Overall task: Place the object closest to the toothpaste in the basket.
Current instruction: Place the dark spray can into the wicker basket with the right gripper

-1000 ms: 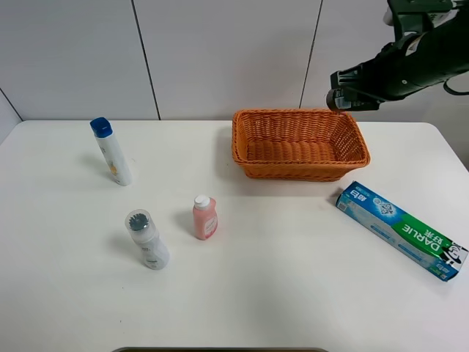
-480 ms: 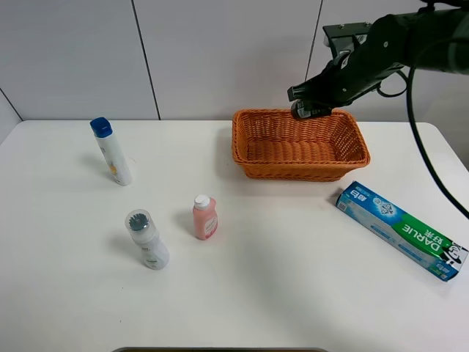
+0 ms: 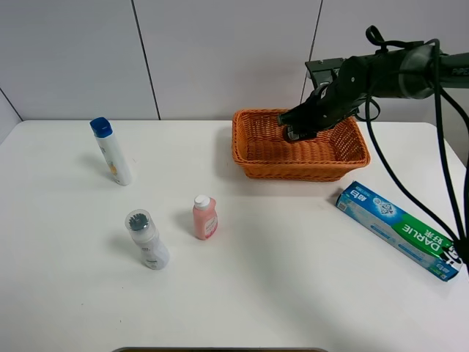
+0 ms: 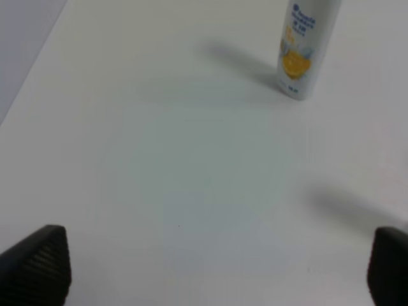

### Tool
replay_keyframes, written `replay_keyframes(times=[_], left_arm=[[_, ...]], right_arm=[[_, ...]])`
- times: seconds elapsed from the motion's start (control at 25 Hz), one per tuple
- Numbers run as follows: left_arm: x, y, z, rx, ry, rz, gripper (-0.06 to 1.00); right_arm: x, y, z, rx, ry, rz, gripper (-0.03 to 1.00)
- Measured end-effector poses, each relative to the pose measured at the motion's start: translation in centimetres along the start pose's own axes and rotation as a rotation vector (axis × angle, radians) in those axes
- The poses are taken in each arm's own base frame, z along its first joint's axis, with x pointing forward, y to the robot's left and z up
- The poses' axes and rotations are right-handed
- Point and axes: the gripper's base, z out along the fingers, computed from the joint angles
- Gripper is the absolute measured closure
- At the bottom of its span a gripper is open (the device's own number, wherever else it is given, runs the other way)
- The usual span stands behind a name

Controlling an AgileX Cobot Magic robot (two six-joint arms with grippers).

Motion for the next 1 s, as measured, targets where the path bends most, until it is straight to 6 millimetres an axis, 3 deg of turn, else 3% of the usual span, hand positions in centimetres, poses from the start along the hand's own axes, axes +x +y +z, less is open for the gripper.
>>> replay_keyframes(times=[0.32,1.0], left_arm=[[0.0,0.0,0.0,0.000,0.000,0.000,0.00],[0.0,0.0,0.0,0.000,0.000,0.000,0.00]], right_arm=[[1.3,0.0,2.5,-0.001,0.038,0.002,0.62],[1.3,0.0,2.6,0.003,0.034,-0.008,0.62]])
